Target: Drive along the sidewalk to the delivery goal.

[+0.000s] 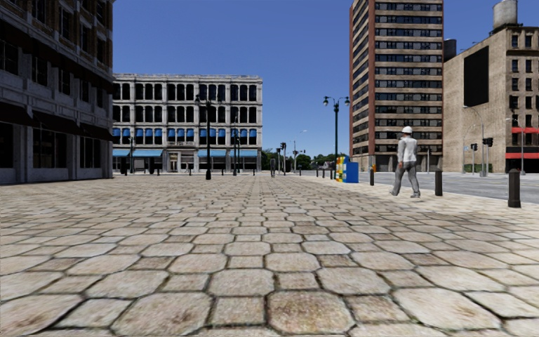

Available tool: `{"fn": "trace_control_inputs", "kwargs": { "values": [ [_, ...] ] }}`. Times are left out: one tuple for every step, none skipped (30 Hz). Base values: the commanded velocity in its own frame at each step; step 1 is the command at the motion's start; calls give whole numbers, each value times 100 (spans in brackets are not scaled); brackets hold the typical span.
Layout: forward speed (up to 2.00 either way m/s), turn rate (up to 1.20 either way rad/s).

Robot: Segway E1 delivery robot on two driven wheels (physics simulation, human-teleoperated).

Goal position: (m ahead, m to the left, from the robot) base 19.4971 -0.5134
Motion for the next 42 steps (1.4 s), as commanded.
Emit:
{"fn": "trace_control_inputs", "kwargs": {
  "values": [
    [200,0],
    [200,0],
    [200,0],
    [200,0],
    [200,0],
    [200,0],
    [200,0],
    [200,0],
    [200,0],
    [200,0],
    [200,0],
    [200,0],
    [200,0],
    [200,0],
    [200,0],
    [200,0],
    [200,0],
    [200,0],
    [200,0],
    [200,0],
    [200,0],
    [200,0],
    [200,0],
    [200,0],
    [200,0],
    [200,0],
    [200,0],
    [200,0],
    [200,0],
    [200,0],
    [200,0],
    [200,0],
    [200,0],
    [200,0],
    [200,0],
    [200,0],
    [200,0],
    [200,0],
    [200,0],
    [200,0],
    [200,0],
    [200,0]
  ]
}}
